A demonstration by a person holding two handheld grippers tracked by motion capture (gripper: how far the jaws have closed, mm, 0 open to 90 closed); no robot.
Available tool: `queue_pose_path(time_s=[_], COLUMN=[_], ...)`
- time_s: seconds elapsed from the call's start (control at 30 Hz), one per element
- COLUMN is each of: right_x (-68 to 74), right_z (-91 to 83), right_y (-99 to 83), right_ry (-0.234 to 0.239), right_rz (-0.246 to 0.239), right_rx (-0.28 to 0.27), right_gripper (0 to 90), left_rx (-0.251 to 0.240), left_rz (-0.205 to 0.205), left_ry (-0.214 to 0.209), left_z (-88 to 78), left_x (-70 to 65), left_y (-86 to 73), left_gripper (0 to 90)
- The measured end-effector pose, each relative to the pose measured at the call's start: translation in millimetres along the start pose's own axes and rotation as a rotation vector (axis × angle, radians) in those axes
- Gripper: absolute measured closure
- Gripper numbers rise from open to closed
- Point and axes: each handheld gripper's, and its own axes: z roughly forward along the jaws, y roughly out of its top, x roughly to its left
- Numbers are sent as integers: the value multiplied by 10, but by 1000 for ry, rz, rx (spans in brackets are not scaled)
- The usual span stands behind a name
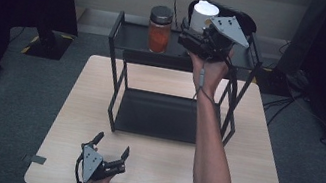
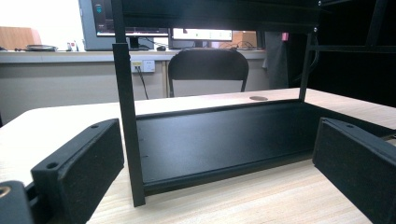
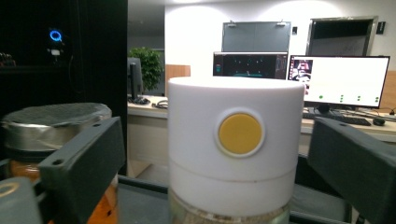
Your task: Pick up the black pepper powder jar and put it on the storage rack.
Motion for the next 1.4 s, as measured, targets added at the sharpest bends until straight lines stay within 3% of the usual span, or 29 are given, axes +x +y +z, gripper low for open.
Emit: queue_pose_path(time_s=[0.23, 0.67, 1.4], right_x=[40, 53, 23], right_z=[-98, -330, -718], right_y=[-64, -119, -397], right_ry=[-6, -13, 28], right_rz=[-19, -32, -8], right_rx=[-34, -31, -65], right_gripper=[0, 0, 0], left_rx=[1, 0, 0], left_rz=[1, 0, 1], left_ry=[0, 0, 0], left_z=[0, 0, 0], left_x=[0, 1, 0], left_y=[1, 0, 0], left_gripper=[14, 14, 14])
